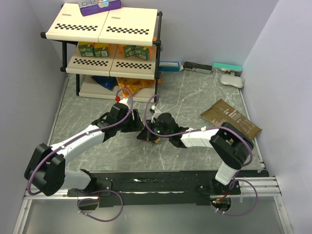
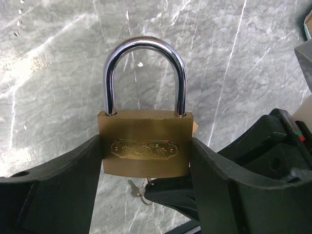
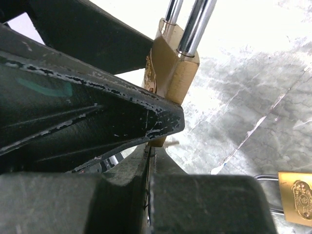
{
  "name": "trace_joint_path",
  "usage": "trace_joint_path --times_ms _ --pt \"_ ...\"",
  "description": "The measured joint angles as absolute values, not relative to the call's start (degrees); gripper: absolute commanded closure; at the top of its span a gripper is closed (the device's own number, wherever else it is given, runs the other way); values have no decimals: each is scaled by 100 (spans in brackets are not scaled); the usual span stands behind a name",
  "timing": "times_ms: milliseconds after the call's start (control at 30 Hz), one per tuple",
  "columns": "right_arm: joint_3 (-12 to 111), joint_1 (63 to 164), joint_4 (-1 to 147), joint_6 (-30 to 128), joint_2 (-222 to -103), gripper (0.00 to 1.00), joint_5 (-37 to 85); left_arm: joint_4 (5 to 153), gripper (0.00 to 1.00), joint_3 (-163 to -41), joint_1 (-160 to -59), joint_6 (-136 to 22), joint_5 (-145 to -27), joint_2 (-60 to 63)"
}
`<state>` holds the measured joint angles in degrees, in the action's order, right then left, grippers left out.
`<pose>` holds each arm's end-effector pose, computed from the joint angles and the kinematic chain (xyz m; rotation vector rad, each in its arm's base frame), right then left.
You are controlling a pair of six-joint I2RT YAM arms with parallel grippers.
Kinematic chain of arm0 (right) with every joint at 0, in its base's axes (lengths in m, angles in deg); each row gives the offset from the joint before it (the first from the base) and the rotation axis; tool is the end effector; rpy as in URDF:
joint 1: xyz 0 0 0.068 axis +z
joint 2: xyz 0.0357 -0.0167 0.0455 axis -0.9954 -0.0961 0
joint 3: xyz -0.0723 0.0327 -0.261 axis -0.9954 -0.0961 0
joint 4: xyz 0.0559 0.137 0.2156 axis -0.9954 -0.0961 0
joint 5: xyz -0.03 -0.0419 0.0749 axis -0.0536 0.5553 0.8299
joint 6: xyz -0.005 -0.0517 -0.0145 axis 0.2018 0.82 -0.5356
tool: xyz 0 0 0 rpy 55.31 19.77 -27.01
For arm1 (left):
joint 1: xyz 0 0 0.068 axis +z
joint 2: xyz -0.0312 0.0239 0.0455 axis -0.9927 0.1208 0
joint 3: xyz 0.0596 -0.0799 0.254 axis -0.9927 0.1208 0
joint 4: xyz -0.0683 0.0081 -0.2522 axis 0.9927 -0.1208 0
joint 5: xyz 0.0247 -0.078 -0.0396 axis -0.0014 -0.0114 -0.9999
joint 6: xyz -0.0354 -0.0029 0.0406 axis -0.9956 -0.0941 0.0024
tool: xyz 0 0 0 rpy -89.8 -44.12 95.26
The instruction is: Unlock with the key
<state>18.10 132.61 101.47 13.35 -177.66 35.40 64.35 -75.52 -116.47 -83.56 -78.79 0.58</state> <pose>0.2216 0.2648 0.1755 -0.3535 2.2070 1.2852 0.2300 -0.1527 0.2300 -0.0916 2.3834 -0.6506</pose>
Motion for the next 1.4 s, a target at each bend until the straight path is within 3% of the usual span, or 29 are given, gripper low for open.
trace_joint_path --times_ms 1400 --pt "1548 13099 10316 1470 -17423 100 3197 7032 99 -7500 -11662 -8361 -8028 69"
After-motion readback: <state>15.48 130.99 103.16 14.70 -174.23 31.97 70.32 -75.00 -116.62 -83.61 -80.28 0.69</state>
